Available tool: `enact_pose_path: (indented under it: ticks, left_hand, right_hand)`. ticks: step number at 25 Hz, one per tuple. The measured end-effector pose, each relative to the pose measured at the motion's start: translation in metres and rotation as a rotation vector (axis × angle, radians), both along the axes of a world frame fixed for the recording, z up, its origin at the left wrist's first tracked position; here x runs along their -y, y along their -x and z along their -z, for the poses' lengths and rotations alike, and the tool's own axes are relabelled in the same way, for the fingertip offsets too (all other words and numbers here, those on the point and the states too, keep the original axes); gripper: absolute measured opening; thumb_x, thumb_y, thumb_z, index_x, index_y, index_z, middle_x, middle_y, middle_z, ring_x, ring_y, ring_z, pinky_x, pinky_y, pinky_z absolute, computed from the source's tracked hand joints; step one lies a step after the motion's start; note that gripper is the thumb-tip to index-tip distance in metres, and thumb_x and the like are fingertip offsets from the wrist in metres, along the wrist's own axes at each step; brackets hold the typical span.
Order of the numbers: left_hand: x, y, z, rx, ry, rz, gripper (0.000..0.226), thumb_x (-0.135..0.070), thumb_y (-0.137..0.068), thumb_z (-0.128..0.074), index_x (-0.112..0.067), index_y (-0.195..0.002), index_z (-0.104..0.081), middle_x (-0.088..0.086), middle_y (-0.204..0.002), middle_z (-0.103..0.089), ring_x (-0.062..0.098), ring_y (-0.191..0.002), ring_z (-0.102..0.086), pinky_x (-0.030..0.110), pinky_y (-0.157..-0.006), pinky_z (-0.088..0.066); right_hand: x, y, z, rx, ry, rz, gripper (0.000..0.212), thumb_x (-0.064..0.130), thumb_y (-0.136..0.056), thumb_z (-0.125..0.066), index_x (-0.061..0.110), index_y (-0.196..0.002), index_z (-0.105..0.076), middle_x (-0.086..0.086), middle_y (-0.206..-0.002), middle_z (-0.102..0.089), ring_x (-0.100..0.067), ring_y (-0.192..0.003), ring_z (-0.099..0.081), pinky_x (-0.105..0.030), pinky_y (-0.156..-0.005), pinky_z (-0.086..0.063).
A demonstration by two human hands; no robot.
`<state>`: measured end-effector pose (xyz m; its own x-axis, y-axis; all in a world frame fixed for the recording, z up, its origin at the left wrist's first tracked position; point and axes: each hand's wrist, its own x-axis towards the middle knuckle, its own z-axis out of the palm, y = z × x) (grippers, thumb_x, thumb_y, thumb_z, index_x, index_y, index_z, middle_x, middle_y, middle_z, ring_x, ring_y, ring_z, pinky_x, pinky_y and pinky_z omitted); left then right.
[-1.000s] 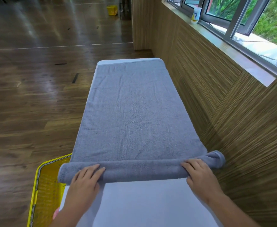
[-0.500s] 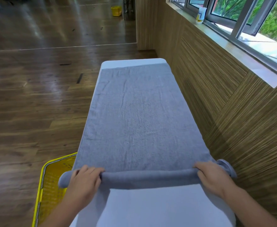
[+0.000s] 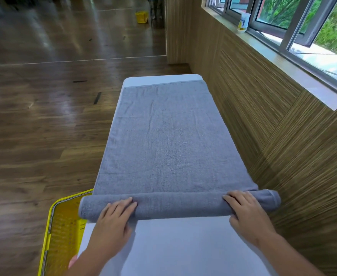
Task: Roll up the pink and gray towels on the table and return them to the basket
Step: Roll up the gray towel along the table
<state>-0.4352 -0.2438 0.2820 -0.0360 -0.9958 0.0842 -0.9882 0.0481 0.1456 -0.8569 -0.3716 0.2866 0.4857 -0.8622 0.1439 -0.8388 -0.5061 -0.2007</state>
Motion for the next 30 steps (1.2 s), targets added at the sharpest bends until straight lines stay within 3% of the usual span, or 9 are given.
enact_pose_path:
  ticks: [3, 6, 9, 14, 18, 22, 26, 28, 30]
  left_hand:
    - [0.01, -0.006, -0.004, -0.071, -0.047, -0.142, 0.047, -0.03, -0.079, -0.04, -0.034, -0.12, -0.063, -0.015, -0.129, -0.06, 0.014, -0.113, -0.052, 0.038, -0.085, -0.045]
    - [0.007, -0.012, -0.009, -0.102, -0.052, -0.106, 0.034, -0.032, -0.081, -0.04, -0.038, -0.107, -0.062, -0.024, -0.11, -0.062, 0.01, -0.101, -0.053, 0.035, -0.076, -0.046]
    - [-0.012, -0.016, -0.018, -0.094, -0.065, -0.038, 0.027, -0.037, -0.082, -0.041, -0.039, -0.099, -0.062, -0.026, -0.094, -0.062, 0.006, -0.089, -0.05, 0.031, -0.072, -0.042]
    - [0.007, -0.02, -0.034, -0.093, -0.133, -0.047, 0.034, -0.045, -0.086, -0.024, -0.039, -0.092, -0.057, -0.012, -0.076, -0.055, 0.012, -0.088, -0.05, 0.036, -0.077, -0.035]
    - [0.044, -0.022, -0.036, 0.034, -0.026, -0.189, 0.028, -0.043, -0.092, -0.03, -0.036, -0.096, -0.057, -0.01, -0.082, -0.066, 0.02, -0.089, -0.058, 0.039, -0.074, -0.037]
    - [0.033, 0.008, -0.034, -0.032, 0.15, -0.073, 0.019, -0.036, -0.089, -0.049, -0.031, -0.102, -0.062, -0.01, -0.103, -0.064, 0.018, -0.099, -0.056, 0.039, -0.087, -0.038]
    - [0.005, 0.007, -0.003, 0.039, -0.034, 0.003, 0.053, -0.041, -0.087, -0.044, -0.026, -0.137, -0.056, -0.013, -0.138, -0.057, 0.014, -0.122, -0.054, 0.037, -0.107, -0.031]
    - [0.01, 0.002, -0.003, 0.016, -0.059, -0.071, 0.053, -0.038, -0.086, -0.042, -0.028, -0.135, -0.057, -0.015, -0.137, -0.057, 0.013, -0.119, -0.053, 0.037, -0.094, -0.041]
    - [0.016, 0.002, -0.01, -0.025, -0.037, -0.13, 0.037, -0.035, -0.086, -0.04, -0.034, -0.114, -0.064, -0.019, -0.117, -0.064, 0.014, -0.104, -0.056, 0.036, -0.076, -0.045]
  right_hand:
    - [0.009, -0.004, 0.003, 0.069, -0.003, 0.047, 0.042, 0.01, -0.067, -0.059, 0.022, -0.106, -0.068, 0.006, -0.106, -0.066, -0.019, -0.102, -0.057, -0.045, -0.107, -0.037]
    - [0.007, 0.0, -0.004, 0.097, -0.018, 0.023, 0.028, 0.016, -0.069, -0.053, 0.024, -0.091, -0.068, 0.008, -0.089, -0.065, -0.017, -0.087, -0.054, -0.04, -0.098, -0.041]
    - [-0.005, 0.009, -0.019, 0.012, -0.115, -0.013, 0.024, 0.031, -0.073, -0.043, 0.028, -0.081, -0.065, 0.011, -0.078, -0.062, -0.016, -0.08, -0.052, -0.034, -0.078, -0.039]
    - [0.025, 0.004, -0.027, -0.182, -0.352, 0.022, 0.029, 0.041, -0.081, -0.032, 0.025, -0.083, -0.056, -0.001, -0.081, -0.063, -0.025, -0.084, -0.059, -0.041, -0.072, -0.045]
    - [0.043, -0.01, -0.022, -0.009, -0.202, 0.154, 0.014, 0.024, -0.074, -0.057, 0.026, -0.087, -0.061, 0.002, -0.083, -0.064, -0.027, -0.085, -0.057, -0.043, -0.072, -0.048]
    - [0.017, -0.021, -0.022, 0.141, 0.043, -0.056, 0.01, 0.017, -0.073, -0.056, 0.022, -0.08, -0.06, 0.007, -0.084, -0.056, -0.021, -0.082, -0.051, -0.037, -0.072, -0.044]
    - [-0.008, -0.016, -0.006, 0.034, -0.006, -0.045, 0.046, 0.017, -0.062, -0.068, 0.025, -0.107, -0.067, 0.009, -0.106, -0.064, -0.018, -0.101, -0.056, -0.04, -0.098, -0.044]
    - [-0.001, -0.016, -0.002, 0.019, 0.001, -0.005, 0.05, 0.013, -0.063, -0.068, 0.026, -0.111, -0.068, 0.009, -0.108, -0.065, -0.019, -0.103, -0.057, -0.047, -0.104, -0.041]
    - [0.006, -0.018, -0.006, 0.043, 0.003, 0.015, 0.042, 0.013, -0.066, -0.061, 0.028, -0.104, -0.068, 0.01, -0.099, -0.067, -0.019, -0.096, -0.057, -0.046, -0.101, -0.043]
